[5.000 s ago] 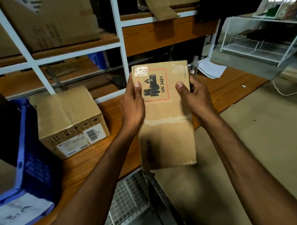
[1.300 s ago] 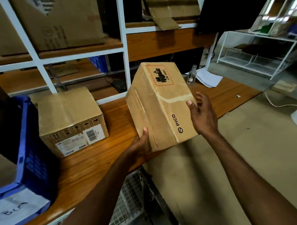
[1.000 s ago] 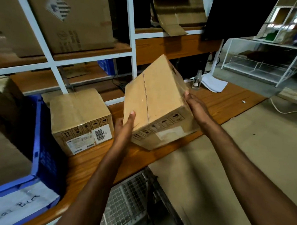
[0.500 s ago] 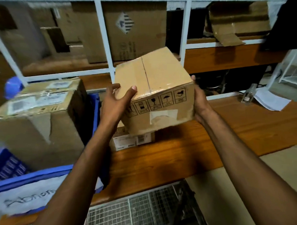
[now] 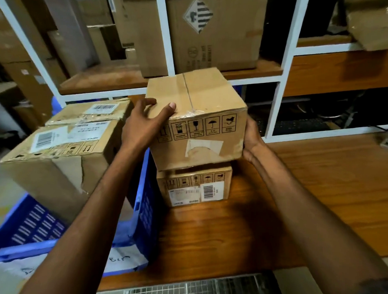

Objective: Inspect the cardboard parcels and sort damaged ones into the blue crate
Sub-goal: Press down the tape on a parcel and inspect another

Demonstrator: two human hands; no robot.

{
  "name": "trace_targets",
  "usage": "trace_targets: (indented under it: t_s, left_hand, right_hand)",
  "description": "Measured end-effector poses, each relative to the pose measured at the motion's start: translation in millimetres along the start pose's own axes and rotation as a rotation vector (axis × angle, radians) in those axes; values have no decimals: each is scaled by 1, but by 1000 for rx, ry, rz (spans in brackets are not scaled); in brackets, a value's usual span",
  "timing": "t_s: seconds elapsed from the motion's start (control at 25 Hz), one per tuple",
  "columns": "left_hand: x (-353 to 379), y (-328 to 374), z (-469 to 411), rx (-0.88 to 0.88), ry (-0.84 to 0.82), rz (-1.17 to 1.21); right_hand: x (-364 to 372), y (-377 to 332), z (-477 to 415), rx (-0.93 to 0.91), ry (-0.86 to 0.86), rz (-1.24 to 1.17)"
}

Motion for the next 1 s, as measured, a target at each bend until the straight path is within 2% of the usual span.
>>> trace_targets:
  t_s: [0.12,0.2,0.32,0.4,0.48,0.64,0.72,1.0]
  left_hand:
    - [6,-3,2,37,-33,47]
    - [10,-3,7,51,-115,102]
    - [25,7,5,77,-246,100]
    - [35,20,1,129,-273,87]
    - [39,29,-2,142,-246,92]
    - [20,17,-20,75,-87,46]
    - [8,5,-24,29,-32,83]
    - [15,-42,-7,-45,-89,14]
  right_hand:
    - [-16,7,-5,-35,-13,-45]
    - [-33,0,-2,-43,-39,-138]
    - [-48,-18,0,24,-75,-219]
    - [-52,-28,-7,54,-61,-206]
    - [-57,-28,-14,75,-38,-163]
    - [-34,-17,-15,85,-173,-135]
    - [-18,-14,-15,88,-181,-116]
    - [33,6,-12,132,-236,-46]
Point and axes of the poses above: each hand's wrist, its own z-axis away from the middle knuckle, its own x-axis out of the palm, y = z × x, the point moved 9 cm from there along -z, towards the middle knuckle, and after that the axes turned 3 degrees about z, right-handed, at the moved point
